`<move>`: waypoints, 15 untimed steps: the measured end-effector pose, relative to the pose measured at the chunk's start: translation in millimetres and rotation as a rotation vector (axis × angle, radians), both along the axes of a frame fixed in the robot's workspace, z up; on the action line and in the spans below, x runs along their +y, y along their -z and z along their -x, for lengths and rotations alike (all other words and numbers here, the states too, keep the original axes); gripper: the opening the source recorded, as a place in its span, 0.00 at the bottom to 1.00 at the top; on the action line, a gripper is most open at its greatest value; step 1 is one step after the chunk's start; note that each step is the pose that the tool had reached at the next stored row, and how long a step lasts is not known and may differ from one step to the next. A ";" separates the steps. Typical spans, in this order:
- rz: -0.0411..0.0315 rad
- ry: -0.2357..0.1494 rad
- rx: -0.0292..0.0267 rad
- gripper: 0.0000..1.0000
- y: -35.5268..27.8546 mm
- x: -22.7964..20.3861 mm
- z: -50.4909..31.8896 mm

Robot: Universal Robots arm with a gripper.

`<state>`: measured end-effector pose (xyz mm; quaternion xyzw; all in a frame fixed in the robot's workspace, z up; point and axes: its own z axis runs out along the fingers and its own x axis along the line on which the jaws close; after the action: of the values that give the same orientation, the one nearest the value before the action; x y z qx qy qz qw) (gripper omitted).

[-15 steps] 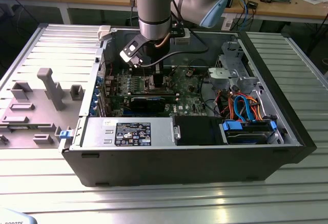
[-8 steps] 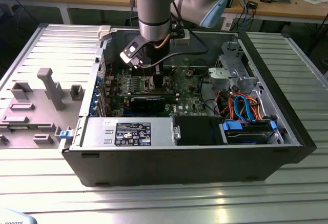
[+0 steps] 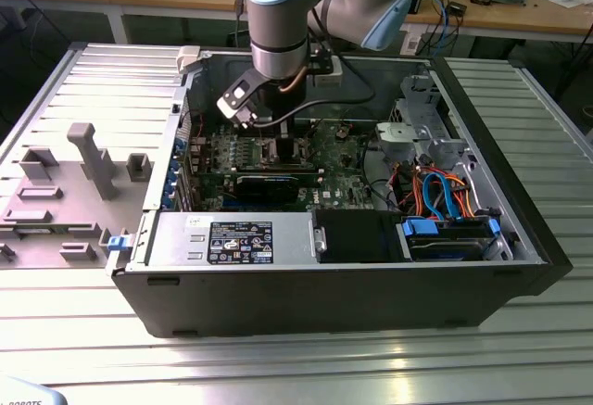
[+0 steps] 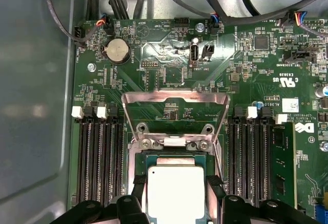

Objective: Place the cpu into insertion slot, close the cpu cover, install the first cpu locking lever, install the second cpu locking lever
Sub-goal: 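Place the cpu into insertion slot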

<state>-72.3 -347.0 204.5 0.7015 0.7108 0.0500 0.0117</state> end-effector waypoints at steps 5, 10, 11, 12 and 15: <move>-0.0002 0.002 -0.0001 0.54 3.1 0.0 0.3; 0.0002 0.002 0.0000 0.54 6.0 0.2 0.4; 0.0004 0.003 0.0002 0.54 6.5 0.2 0.4; 0.0006 0.003 0.0004 0.54 7.1 0.3 0.4; 0.0000 0.003 0.0001 0.54 7.6 0.4 0.4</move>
<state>-72.6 -346.7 196.9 0.7025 0.7099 0.0500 0.0118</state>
